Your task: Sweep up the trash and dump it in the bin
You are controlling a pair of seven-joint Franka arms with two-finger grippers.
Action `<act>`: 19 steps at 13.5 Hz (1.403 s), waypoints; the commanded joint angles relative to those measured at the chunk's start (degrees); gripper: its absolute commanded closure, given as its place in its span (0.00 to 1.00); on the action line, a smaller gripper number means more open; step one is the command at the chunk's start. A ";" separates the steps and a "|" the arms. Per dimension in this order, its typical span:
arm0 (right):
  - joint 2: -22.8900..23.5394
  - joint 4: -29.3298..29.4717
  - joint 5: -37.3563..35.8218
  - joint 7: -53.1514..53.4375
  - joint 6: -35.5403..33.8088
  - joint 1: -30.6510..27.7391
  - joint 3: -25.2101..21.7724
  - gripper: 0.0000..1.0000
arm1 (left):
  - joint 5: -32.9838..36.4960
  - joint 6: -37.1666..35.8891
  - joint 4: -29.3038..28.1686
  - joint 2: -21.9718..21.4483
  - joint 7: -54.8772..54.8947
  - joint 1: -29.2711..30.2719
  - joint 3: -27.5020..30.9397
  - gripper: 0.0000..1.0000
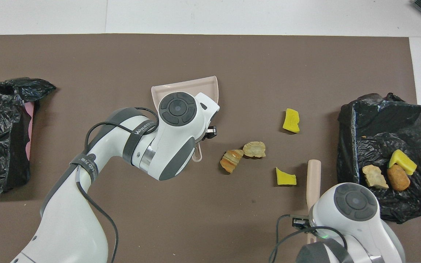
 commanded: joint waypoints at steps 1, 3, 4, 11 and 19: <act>1.43 -0.73 3.75 -1.55 3.63 -0.35 0.46 1.00 | 1.09 -0.23 -1.59 -0.88 -0.62 -0.11 0.44 0.81; 1.96 -0.46 6.64 -2.33 6.27 0.09 0.54 1.00 | 1.01 -0.67 -1.59 -0.97 -0.88 -0.11 0.44 1.00; 2.75 -0.11 8.05 -3.38 7.15 0.09 0.54 1.00 | 1.01 -1.28 -1.50 -1.40 -0.88 0.07 0.53 1.00; 7.23 3.41 13.32 -4.01 8.47 0.17 0.54 1.00 | 1.01 -7.87 -0.27 -8.25 15.68 6.91 0.97 1.00; 8.73 5.60 18.17 -3.75 10.14 4.04 0.72 1.00 | 1.09 -18.41 -1.15 -12.92 68.12 15.00 1.06 1.00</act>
